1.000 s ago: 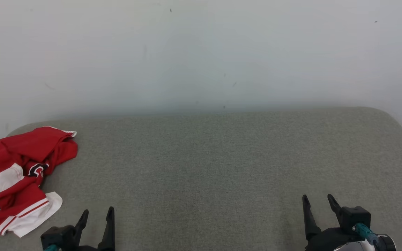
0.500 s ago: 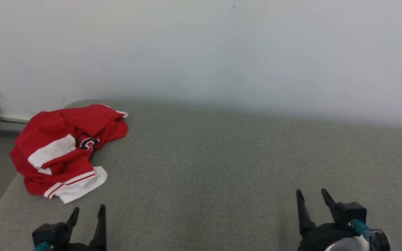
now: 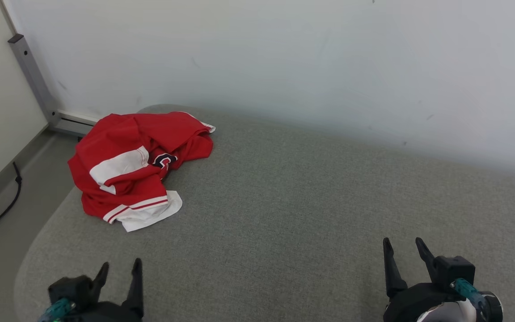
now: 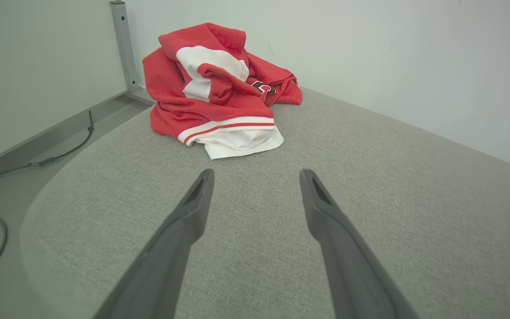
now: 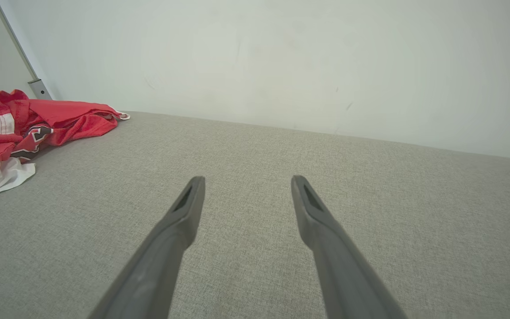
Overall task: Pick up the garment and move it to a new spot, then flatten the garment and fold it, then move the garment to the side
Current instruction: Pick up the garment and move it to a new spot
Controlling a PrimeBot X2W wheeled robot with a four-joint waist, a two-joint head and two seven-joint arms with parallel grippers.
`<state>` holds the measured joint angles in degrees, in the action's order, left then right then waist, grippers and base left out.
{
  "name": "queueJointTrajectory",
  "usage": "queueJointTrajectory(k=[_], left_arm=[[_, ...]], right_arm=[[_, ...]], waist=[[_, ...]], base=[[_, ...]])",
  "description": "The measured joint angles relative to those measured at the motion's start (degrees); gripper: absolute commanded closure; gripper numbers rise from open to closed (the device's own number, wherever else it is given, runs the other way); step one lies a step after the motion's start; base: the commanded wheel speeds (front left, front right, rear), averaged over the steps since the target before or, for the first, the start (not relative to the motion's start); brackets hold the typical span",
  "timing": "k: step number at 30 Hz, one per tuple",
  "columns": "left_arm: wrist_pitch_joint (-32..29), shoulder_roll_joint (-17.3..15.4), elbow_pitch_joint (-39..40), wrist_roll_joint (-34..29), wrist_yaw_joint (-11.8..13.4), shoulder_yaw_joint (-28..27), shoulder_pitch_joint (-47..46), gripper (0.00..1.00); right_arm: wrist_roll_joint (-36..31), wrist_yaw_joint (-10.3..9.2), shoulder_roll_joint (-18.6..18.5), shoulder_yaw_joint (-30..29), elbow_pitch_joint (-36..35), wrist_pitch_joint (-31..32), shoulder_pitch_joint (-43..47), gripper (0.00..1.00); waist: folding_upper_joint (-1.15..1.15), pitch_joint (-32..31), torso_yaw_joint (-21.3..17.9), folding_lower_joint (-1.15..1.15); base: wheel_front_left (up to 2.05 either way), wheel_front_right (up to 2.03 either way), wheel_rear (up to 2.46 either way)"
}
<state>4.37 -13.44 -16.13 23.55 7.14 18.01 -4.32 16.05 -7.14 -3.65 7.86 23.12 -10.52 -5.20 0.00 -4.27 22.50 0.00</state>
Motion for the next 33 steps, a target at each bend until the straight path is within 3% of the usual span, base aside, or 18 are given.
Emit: queueJointTrajectory(k=[6, 11, 21, 33], left_arm=[[-5.5, 3.3, -3.1, 1.8, -0.1, 1.4, -7.9, 0.00], [-10.1, 3.4, -6.2, 2.9, -0.1, -0.2, -14.3, 0.00], [-17.4, 0.5, -12.9, 2.9, -0.1, -2.9, -28.1, 0.00], [-22.2, -3.2, -19.1, 1.5, 0.0, -6.8, -35.5, 0.00]], right_arm=[[-0.1, 0.00, -0.2, -2.5, -3.5, 0.0, 2.4, 0.00], [-2.2, 0.00, -1.4, -2.1, -8.7, 1.6, 4.4, 0.00], [-6.5, 0.00, -6.1, -0.7, -20.2, 6.1, 4.2, 0.00], [-7.9, 0.01, -9.3, -0.6, -30.3, 12.3, 0.6, 0.00]], waist=[[0.00, 1.0, 1.9, 0.00], [0.00, 3.0, 3.1, 0.00], [0.00, 10.1, 2.7, 0.00], [0.01, 19.5, -1.4, 0.01]], base=[[0.00, 0.00, 0.00], [0.00, 0.00, 0.00], [0.00, 0.00, 0.00], [0.00, 0.00, 0.00]])
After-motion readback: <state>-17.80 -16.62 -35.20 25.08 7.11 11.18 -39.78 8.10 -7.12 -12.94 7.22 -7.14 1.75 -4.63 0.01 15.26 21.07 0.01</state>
